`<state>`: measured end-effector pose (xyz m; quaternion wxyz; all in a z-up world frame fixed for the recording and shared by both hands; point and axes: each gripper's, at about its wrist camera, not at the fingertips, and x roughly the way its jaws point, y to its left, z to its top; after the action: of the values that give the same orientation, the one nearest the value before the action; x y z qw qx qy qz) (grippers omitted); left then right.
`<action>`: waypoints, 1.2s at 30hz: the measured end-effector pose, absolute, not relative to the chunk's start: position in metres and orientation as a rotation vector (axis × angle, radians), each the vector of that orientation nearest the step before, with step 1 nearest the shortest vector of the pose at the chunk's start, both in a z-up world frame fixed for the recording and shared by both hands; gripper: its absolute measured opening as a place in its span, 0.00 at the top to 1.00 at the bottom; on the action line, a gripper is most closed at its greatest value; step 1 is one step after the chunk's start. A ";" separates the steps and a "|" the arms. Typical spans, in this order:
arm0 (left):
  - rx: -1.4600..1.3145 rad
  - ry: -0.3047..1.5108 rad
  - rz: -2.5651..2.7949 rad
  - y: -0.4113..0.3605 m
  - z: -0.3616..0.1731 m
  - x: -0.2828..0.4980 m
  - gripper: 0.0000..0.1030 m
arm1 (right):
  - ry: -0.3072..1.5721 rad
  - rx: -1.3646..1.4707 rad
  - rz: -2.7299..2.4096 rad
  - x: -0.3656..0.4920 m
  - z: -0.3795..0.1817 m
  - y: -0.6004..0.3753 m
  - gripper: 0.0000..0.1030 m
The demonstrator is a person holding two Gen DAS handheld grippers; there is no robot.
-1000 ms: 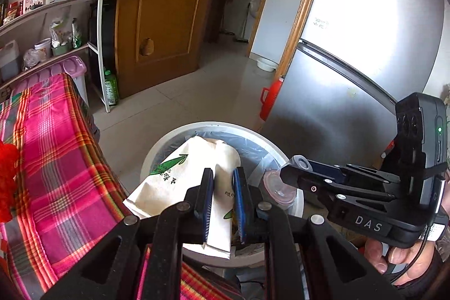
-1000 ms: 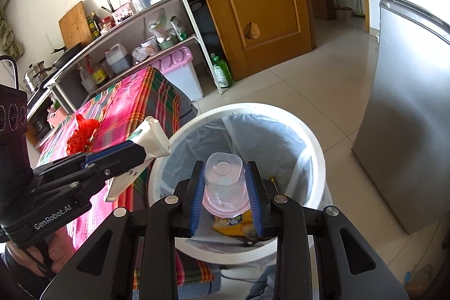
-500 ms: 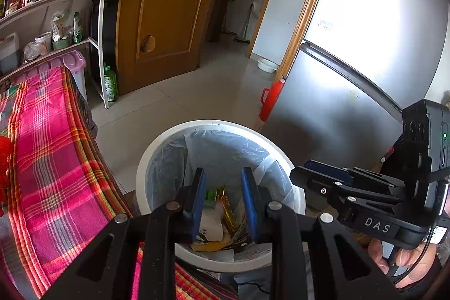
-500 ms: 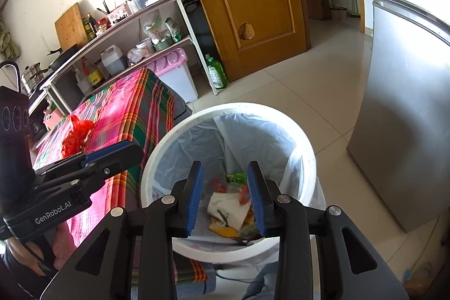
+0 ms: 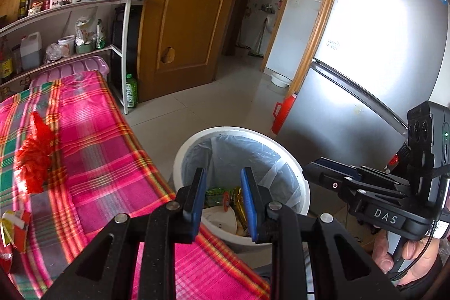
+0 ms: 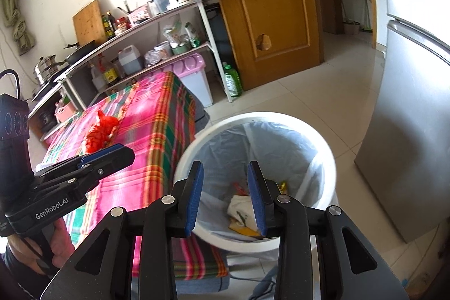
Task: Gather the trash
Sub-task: 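Move both grippers back from the bin to the table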
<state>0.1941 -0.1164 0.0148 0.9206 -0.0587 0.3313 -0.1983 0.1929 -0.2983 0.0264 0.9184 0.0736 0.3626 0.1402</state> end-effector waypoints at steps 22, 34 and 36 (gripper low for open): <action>-0.174 0.650 -0.228 -0.032 0.019 0.142 0.69 | 0.736 0.076 0.460 0.173 0.039 -0.220 0.62; -0.222 0.643 -0.091 0.023 0.010 0.118 0.60 | 0.746 0.041 0.537 0.176 0.036 -0.182 0.58; -0.235 0.647 -0.056 0.036 0.007 0.114 0.59 | 0.748 0.031 0.552 0.176 0.036 -0.175 0.58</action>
<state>0.1141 0.0358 0.0069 0.9410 -0.1150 0.3170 -0.0273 0.1761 -0.1746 0.0358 0.8938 0.0147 0.3606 0.2664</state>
